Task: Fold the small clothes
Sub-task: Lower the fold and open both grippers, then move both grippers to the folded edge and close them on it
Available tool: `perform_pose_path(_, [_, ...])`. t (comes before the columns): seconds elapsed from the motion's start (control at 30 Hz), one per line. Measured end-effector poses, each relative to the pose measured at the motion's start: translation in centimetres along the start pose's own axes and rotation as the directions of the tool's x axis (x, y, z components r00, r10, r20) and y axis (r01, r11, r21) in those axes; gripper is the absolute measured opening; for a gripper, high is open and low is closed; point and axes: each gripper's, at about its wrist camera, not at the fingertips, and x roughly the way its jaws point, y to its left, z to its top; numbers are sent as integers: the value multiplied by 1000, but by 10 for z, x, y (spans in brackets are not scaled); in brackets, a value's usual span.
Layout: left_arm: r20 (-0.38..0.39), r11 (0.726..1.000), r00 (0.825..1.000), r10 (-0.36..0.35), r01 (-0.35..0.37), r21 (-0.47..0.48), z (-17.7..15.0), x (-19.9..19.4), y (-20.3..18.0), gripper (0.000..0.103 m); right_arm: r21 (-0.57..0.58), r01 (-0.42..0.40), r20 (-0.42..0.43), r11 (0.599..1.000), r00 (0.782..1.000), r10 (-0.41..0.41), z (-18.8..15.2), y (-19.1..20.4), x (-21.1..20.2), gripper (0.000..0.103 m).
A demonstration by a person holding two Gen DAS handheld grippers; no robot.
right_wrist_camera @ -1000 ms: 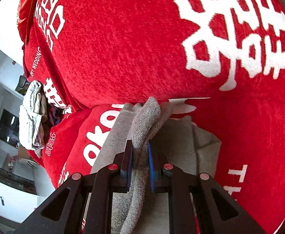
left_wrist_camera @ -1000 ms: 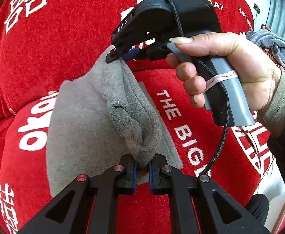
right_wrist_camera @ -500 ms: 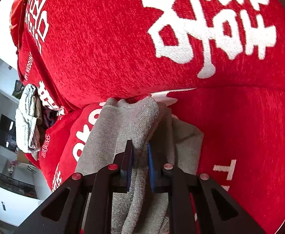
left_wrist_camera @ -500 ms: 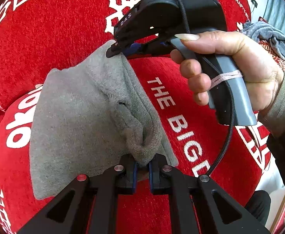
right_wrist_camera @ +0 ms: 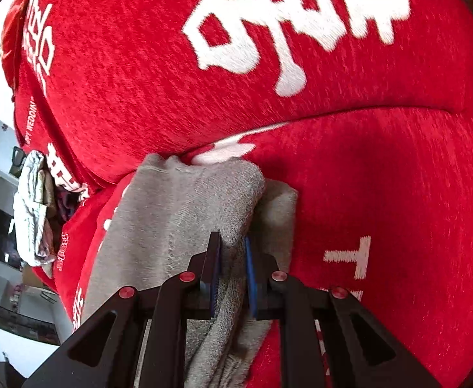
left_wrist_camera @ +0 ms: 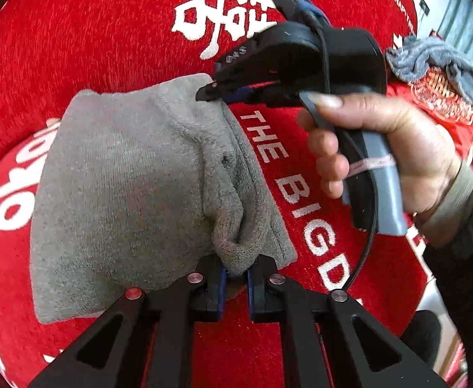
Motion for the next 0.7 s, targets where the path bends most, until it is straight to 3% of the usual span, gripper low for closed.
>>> perform_pose_path(0.23, [0,999,999,-40,40,-35,-3,-1,4,11,27,7,-2,1000,1000,-7,-1,0,-2,17])
perform_pose_path(0.27, [-10,997,999,-46,46,-55,-2,-1,7,17,37,6,-4,999,1000,-6,-1,2,-4,21])
perform_pose_path(0.3, [-15,996,998,-62,61,-70,-2,-1,9,37,44,8,-3,999,1000,-8,0,3,-6,21])
perform_pose_path(0.33, [-16,991,995,-97,95,-94,-2,-4,13,52,51,10,-1,999,1000,-10,0,5,-10,25])
perform_pose_path(0.37, [2,985,992,-123,123,-119,-2,-7,16,75,50,9,-3,999,1000,-9,0,8,-14,27])
perform_pose_path(0.4, [33,981,991,-128,132,-143,-3,-13,19,83,43,5,2,999,1000,-6,-1,11,-19,34])
perform_pose_path(0.43, [50,980,991,-121,127,-151,-5,-17,18,83,22,10,19,1000,1000,-11,-4,18,-28,43])
perform_pose_path(0.53, [52,977,984,-170,175,-126,-8,-30,18,83,-49,14,70,999,997,-10,-15,41,-51,51])
perform_pose_path(0.6, [68,975,980,-188,194,-107,-11,-41,23,83,-97,-41,81,994,996,49,-23,56,-61,52])
perform_pose_path(0.7, [133,975,978,-159,176,-132,-8,-58,45,83,-130,-171,24,977,984,175,-39,75,-57,56])
